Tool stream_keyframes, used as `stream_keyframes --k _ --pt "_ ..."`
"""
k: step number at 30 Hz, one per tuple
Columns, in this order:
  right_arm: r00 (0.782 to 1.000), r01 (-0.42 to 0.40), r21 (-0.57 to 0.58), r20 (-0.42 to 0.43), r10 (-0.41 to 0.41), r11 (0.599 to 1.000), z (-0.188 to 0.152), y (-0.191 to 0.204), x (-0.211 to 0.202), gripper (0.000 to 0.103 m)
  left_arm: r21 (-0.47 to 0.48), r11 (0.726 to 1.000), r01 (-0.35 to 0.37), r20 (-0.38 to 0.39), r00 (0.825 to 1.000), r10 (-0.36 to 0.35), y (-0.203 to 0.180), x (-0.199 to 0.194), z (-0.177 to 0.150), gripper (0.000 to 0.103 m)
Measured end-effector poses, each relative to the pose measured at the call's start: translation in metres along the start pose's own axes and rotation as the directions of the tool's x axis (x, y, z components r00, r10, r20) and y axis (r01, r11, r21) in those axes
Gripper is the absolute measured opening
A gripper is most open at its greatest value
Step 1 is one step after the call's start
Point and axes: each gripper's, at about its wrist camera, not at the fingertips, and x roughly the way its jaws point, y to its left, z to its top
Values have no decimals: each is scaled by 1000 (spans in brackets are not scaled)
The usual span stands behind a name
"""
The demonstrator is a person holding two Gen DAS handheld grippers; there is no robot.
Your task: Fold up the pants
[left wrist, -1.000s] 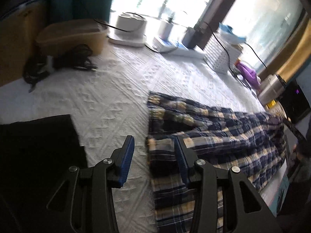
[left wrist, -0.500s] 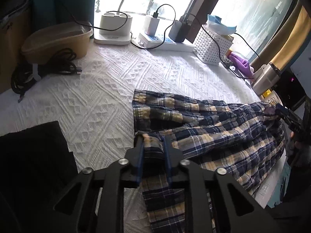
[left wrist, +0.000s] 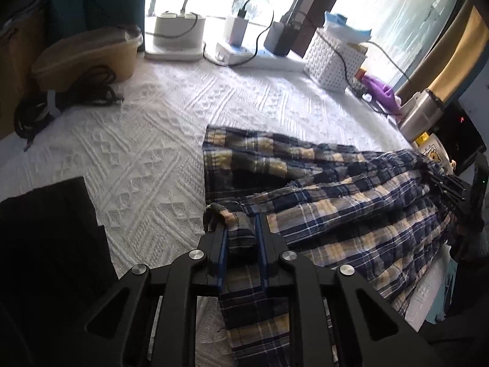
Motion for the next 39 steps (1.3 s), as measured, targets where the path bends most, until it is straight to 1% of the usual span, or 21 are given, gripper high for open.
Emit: stream_keyframes --k 1,2,5,9,14,16,18,21,22,24,25,26,29,33,34,35,37,39 --pt "1000 -4 0 1 4 1000 0 0 1 8 9 1000 -10 22 1000 10 -2 -4 1 13" --pt "1000 -2 -5 5 2 1000 1 0 0 6 14 1000 -13 37 999 13 -4 -7 2 4" --pt "999 9 13 46 -9 1000 7 -4 -6 5 25 1000 -19 101 995 16 -9 -19 10 3" --pt "994 29 49 102 -34 998 19 -14 -18 4 53 998 -16 159 987 7 -17 -29 25 3" --pt "990 39 86 129 -50 996 33 -25 -17 4 56 998 -5 177 984 -5 -20 -26 42 3" --pt "990 29 119 130 -45 993 37 -31 -13 4 29 1000 7 178 984 -12 -14 -22 48 3" --pt "992 2 165 124 -23 986 40 -40 -6 4 -1 1000 21 175 984 -21 -7 -16 50 4" --pt "996 -30 226 92 9 974 43 -49 16 4 -54 998 40 132 991 -33 2 1 53 5" --pt "997 -33 236 76 16 971 43 -49 22 4 -66 997 34 118 993 -26 4 6 52 10" --pt "999 -31 263 38 21 964 45 -50 37 4 -90 996 22 109 994 -12 10 10 50 26" --pt "999 -29 270 29 22 962 45 -50 40 4 -101 995 15 114 993 -3 12 9 48 41" --pt "1000 -24 284 16 21 959 45 -52 46 4 -111 994 12 121 993 2 13 7 46 52" --pt "1000 -20 315 -13 25 949 42 -57 56 4 -122 992 -2 133 991 18 19 -1 38 55" --pt "997 -18 349 -60 41 937 39 -62 71 4 -75 996 -38 118 992 47 15 -8 28 55" --pt "997 -17 353 -63 42 936 39 -63 72 5 -62 998 -33 117 992 40 14 -9 27 55" --pt "997 -15 354 -65 40 935 39 -63 73 8 -35 999 -17 115 993 21 10 -12 26 55" --pt "997 -8 350 -67 34 937 40 -62 73 9 8 1000 1 114 994 -1 2 -16 27 55" --pt "997 -5 346 -67 30 938 41 -61 72 9 58 998 2 110 994 -8 -5 -16 29 55"
